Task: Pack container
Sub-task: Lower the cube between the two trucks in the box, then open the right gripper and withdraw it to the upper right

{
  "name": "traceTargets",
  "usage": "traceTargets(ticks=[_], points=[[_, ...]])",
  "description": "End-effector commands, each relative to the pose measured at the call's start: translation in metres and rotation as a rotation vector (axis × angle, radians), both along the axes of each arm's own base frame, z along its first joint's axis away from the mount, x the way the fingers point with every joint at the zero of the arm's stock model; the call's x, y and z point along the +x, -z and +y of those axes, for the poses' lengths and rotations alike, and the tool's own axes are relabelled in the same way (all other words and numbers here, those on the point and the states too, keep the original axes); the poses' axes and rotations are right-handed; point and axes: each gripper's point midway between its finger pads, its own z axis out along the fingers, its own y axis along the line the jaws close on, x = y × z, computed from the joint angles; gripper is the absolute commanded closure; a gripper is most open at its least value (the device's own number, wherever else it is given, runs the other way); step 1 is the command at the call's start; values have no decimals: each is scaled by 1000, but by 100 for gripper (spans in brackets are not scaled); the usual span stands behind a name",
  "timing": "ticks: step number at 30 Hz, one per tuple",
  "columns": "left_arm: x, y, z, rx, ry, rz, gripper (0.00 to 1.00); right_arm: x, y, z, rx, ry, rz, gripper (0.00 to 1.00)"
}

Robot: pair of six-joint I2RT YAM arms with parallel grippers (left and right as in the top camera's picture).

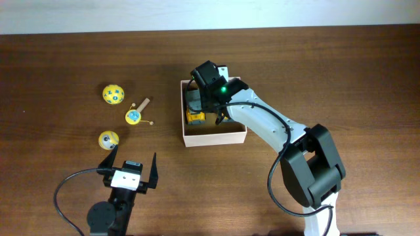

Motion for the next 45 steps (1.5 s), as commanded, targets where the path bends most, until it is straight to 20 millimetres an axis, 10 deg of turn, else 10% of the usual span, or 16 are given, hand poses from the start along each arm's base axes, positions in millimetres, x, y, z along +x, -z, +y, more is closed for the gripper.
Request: traceTargets(ticks=[1,31,45], points=[[1,3,2,16,-9,4,1,4,7,3,-14,-30,11,64],[1,3,2,16,-9,4,1,20,-14,12,-6,-74,-48,63],[1,3,2,16,-9,5,1,17,22,16,-17,-87,15,63]])
